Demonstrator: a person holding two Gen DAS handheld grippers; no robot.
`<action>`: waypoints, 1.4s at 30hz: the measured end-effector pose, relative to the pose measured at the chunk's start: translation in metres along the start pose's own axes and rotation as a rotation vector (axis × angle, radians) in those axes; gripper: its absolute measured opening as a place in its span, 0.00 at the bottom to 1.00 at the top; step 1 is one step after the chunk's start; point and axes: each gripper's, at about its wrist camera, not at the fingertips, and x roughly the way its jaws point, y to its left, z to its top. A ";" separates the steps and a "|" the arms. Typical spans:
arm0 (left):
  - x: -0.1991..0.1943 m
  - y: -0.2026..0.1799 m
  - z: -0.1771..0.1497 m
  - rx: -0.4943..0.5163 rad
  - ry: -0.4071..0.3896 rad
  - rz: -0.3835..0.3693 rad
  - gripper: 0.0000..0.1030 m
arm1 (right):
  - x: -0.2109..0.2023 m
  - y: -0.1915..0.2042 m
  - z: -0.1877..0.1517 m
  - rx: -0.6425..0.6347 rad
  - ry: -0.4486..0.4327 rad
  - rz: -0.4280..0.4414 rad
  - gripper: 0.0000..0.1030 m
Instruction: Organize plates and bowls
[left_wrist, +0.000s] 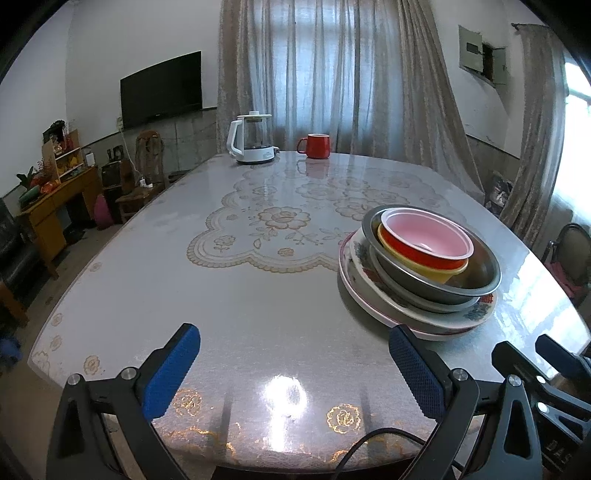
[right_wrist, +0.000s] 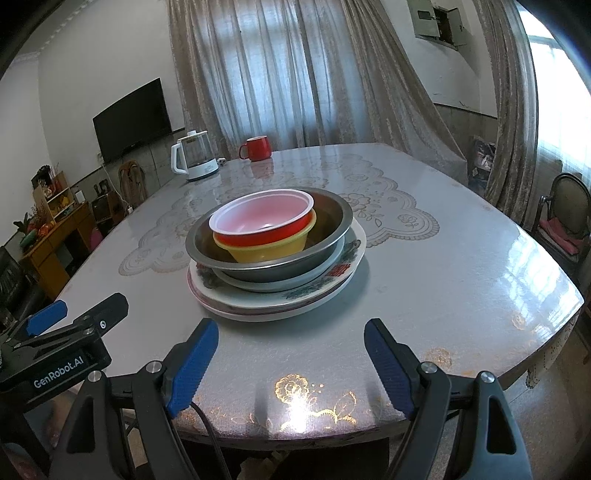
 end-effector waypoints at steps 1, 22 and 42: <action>-0.001 0.000 0.000 0.002 -0.001 0.000 1.00 | 0.000 0.000 0.000 0.001 0.000 0.000 0.80; -0.002 -0.003 -0.001 0.011 -0.005 -0.007 1.00 | 0.001 -0.002 0.000 0.004 -0.005 -0.002 0.80; 0.004 -0.006 -0.001 0.015 0.007 -0.026 1.00 | 0.006 -0.006 0.001 0.018 0.001 0.002 0.80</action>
